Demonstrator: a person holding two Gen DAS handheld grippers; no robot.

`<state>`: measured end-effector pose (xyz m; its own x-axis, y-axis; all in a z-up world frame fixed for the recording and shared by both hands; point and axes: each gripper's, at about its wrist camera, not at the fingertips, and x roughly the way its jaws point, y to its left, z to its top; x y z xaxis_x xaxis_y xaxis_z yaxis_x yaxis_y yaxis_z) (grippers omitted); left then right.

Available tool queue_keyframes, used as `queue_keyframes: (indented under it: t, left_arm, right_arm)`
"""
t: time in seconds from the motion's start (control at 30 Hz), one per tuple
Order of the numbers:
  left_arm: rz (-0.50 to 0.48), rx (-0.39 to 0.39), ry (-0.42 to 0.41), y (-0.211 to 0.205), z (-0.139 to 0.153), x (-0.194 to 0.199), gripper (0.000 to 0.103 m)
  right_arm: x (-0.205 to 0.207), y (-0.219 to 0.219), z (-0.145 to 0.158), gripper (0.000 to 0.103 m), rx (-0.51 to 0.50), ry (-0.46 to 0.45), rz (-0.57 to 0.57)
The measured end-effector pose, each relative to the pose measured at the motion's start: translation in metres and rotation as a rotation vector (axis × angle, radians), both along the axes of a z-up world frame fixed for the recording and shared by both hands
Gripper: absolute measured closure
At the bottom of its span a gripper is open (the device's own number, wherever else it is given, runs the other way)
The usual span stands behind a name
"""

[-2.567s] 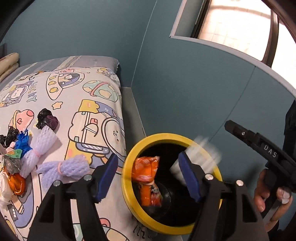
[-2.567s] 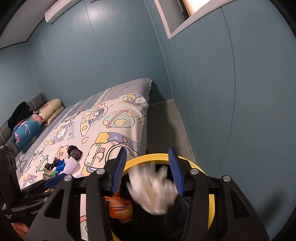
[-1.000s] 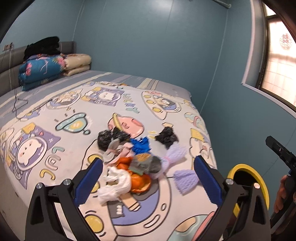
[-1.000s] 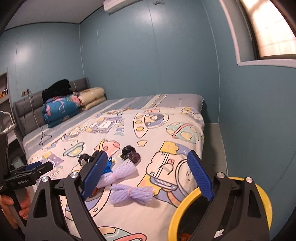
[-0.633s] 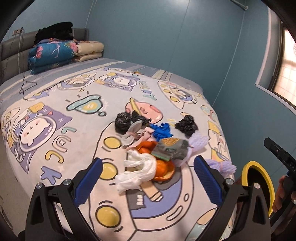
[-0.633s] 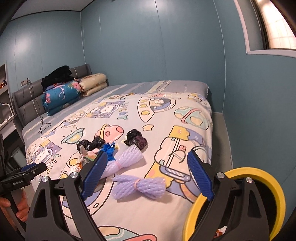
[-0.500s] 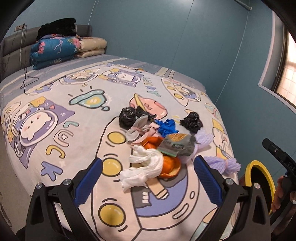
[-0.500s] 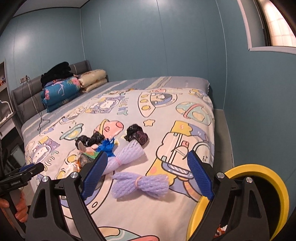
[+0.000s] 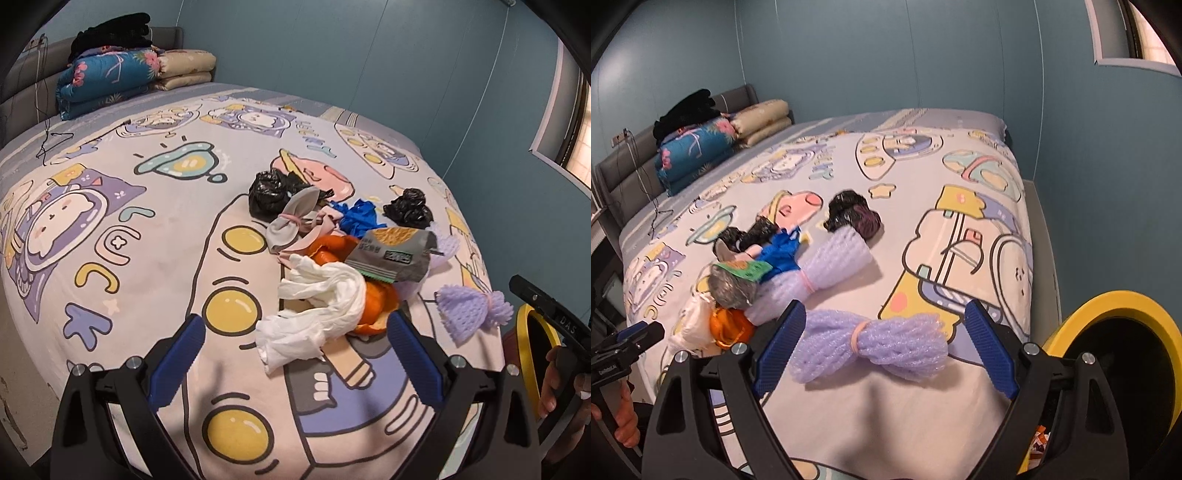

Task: Collect trash
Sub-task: 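Move both tools back over the trash pile on the bed, then grasp white tissue with the left tool while the right tool grasps lavender foam net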

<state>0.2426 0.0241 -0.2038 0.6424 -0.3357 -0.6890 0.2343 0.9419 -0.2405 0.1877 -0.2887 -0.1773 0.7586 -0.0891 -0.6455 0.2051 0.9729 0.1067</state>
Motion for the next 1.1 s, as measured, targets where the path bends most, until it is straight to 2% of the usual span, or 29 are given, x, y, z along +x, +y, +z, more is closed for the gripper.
queue_keyframes:
  t: [0.37, 0.6, 0.7, 0.77, 0.83, 0.97, 1.03, 1.1]
  left_arm:
    - [-0.040, 0.014, 0.043, -0.007, -0.017, 0.024, 0.010]
    - [-0.065, 0.015, 0.078, -0.014, -0.030, 0.032, 0.023]
    - [-0.074, 0.006, 0.091, -0.015, -0.035, 0.033, 0.034]
    - [-0.086, 0.006, 0.093, -0.017, -0.036, 0.033, 0.043]
    - [-0.103, 0.005, 0.098, -0.020, -0.037, 0.032, 0.054]
    - [-0.126, 0.009, 0.090, -0.023, -0.035, 0.030, 0.068]
    - [-0.142, -0.008, 0.094, -0.025, -0.035, 0.029, 0.080]
    - [-0.156, -0.006, 0.092, -0.028, -0.035, 0.027, 0.084]
  right_arm:
    - [0.029, -0.005, -0.033, 0.019, 0.046, 0.106, -0.029]
    - [0.041, -0.004, -0.046, 0.020, 0.059, 0.150, -0.029]
    - [0.045, 0.000, -0.051, 0.021, 0.056, 0.171, -0.024]
    - [0.045, 0.004, -0.051, 0.026, 0.039, 0.171, -0.015]
    - [0.046, 0.009, -0.052, 0.033, 0.020, 0.175, -0.004]
    - [0.047, 0.019, -0.053, 0.046, -0.008, 0.188, 0.024]
    - [0.048, 0.023, -0.054, 0.057, -0.016, 0.194, 0.043]
    - [0.048, 0.027, -0.054, 0.063, -0.031, 0.198, 0.053]
